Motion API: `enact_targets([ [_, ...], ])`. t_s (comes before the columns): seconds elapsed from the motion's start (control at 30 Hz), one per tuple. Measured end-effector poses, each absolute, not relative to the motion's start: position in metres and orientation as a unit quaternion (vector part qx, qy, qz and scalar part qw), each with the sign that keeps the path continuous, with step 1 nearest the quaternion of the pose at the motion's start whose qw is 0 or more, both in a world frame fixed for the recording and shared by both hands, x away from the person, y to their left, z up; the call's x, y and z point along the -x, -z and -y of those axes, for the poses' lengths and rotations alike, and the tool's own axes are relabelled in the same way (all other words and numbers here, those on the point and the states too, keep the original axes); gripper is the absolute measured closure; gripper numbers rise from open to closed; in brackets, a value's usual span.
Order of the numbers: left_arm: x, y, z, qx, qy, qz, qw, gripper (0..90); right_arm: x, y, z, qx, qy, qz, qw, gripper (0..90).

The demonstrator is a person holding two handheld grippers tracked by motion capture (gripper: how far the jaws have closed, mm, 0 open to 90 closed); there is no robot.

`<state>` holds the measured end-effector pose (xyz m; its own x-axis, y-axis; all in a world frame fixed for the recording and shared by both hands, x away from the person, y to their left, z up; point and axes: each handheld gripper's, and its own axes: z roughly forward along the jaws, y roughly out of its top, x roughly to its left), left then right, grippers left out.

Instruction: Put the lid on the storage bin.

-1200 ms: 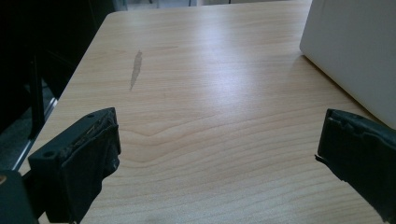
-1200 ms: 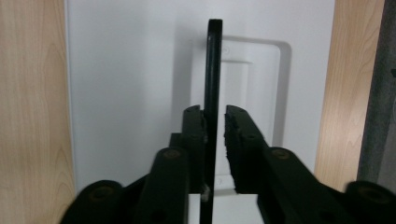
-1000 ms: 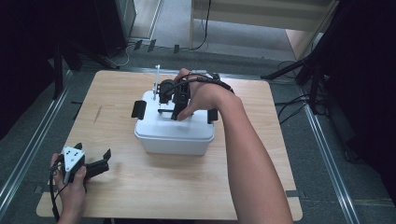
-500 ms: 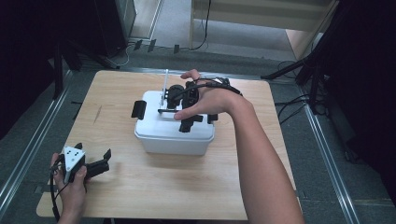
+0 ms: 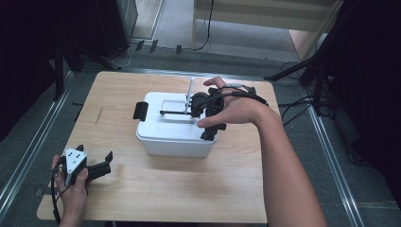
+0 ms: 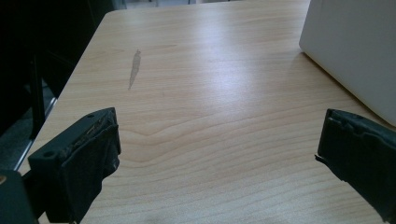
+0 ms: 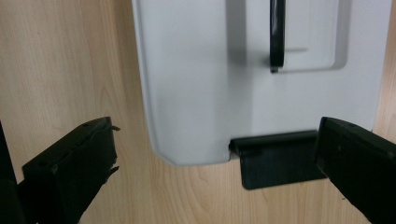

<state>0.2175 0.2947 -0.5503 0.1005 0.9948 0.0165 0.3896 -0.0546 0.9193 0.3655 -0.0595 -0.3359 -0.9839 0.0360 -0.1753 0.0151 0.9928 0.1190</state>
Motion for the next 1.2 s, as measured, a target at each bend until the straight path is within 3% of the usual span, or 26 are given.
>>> enact_targets([
  [0.6, -0.217, 0.550, -0.295, -0.622, -0.374, -0.556, 0.405, 0.0, -0.352, 0.343, 0.119, -0.043, -0.065, -0.993, 0.091, 0.0],
  [1.2, -0.217, 0.550, -0.295, -0.621, -0.375, -0.555, 0.407, 0.0, -0.337, 0.369, 0.152, -0.065, -0.069, -0.992, 0.088, 0.3],
])
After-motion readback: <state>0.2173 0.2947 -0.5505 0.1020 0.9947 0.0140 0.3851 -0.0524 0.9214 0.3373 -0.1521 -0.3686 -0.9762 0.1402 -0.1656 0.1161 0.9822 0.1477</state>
